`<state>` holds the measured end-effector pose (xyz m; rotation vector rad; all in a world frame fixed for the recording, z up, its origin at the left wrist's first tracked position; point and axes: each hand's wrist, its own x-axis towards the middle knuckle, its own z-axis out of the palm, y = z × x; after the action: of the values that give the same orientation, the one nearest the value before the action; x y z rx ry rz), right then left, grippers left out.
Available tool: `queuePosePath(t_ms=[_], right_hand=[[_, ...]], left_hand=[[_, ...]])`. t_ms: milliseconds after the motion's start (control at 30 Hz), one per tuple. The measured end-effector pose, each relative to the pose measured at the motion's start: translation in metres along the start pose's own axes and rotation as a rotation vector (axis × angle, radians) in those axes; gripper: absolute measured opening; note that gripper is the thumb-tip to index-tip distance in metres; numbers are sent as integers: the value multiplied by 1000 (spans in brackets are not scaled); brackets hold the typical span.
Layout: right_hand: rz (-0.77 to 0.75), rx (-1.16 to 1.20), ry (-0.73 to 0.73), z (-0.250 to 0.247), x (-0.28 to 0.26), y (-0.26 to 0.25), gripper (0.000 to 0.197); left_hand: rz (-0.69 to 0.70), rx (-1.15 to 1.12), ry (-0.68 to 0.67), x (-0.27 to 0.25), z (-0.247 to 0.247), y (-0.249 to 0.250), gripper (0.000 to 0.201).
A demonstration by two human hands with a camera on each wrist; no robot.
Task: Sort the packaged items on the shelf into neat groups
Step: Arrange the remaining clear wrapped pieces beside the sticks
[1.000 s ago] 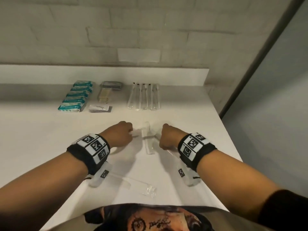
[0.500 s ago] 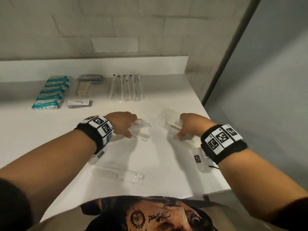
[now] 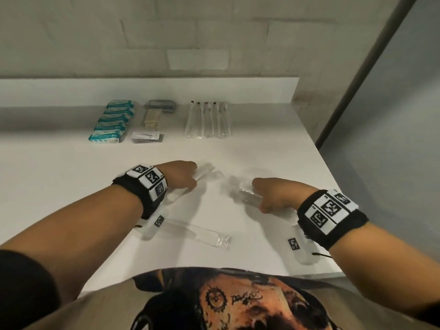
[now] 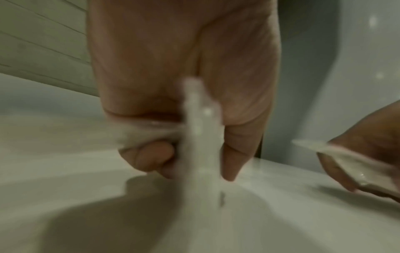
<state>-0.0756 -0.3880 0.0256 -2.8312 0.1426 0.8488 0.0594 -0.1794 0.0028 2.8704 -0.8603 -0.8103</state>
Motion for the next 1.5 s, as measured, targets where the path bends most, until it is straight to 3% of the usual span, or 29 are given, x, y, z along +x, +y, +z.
queuePosePath(t_ms=[167,267,433,500,600,733,867,933,1000,1067,1167,1300,1400,1500], right_hand=[[-301,62,-45,22,0,-93,44],[-303,-73,-24,37,9,-130,59],[-255,-155,18,41,19,-145,33],[-254,-108,16,40,23,-142,31],[-240,37,25,30,30,-122,36],[-14,219,104,-6,46,-70,41],[100,267,106,-17,58,-13,40],[58,345,154,-15,62,9,46],[-25,544,359,-22,65,24,52],[-87,850,538,-44,62,32,42],[-177,1179,512,-71,57,40,16],[-210,1187,582,-87,61,68,28],[-172,1120,608,-92,70,96,19],[-214,1005,602,-91,77,115,10]], left_hand=[[-73,-226,132,-22,-3,-34,26],[-76,-309,205,-31,-5,-51,32],[-65,-562,311,-35,-3,-79,30],[-54,-695,352,-34,0,-85,32],[-5,-876,374,-31,4,-84,31],[84,-1015,358,-20,1,-63,12],[83,-1168,334,7,-7,-23,14],[79,-1330,296,22,-14,5,14],[90,-1434,252,30,-23,36,16],[128,-1458,193,38,-32,64,21],[215,-1431,109,45,-36,97,18],[178,-1464,83,57,-31,120,52],[44,-1369,170,65,-26,124,49],[-15,-1324,170,75,-28,128,30]])
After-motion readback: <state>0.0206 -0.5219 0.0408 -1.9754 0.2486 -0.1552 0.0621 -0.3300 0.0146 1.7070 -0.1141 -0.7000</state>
